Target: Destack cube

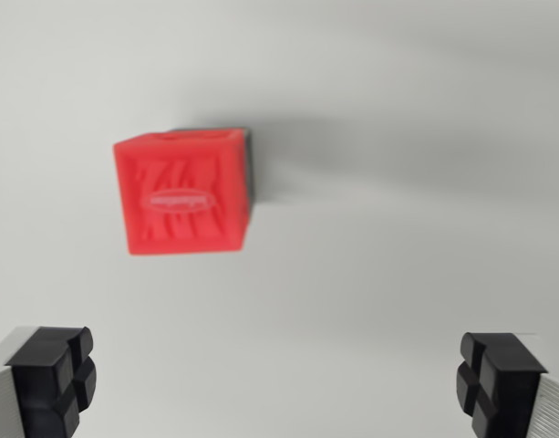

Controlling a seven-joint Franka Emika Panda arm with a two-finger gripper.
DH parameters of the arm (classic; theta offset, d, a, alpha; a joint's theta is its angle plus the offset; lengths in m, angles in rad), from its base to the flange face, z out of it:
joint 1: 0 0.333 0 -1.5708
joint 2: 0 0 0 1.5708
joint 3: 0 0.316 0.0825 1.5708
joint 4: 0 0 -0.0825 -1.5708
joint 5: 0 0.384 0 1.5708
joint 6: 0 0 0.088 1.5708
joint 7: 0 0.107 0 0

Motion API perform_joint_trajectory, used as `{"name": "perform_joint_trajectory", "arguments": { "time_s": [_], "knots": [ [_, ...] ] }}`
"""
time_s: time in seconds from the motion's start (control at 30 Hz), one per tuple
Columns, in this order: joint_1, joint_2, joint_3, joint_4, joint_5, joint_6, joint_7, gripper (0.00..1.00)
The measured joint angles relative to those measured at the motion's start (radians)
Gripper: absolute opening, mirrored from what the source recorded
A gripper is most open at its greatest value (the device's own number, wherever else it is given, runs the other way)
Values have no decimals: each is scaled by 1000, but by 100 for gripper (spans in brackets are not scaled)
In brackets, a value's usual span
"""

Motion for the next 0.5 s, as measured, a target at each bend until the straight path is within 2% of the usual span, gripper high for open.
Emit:
{"name": "perform_joint_trajectory", "arguments": {
  "time_s": [0.5],
  "knots": [
    [68, 108, 6, 54, -7, 31, 25, 100]
  ]
}}
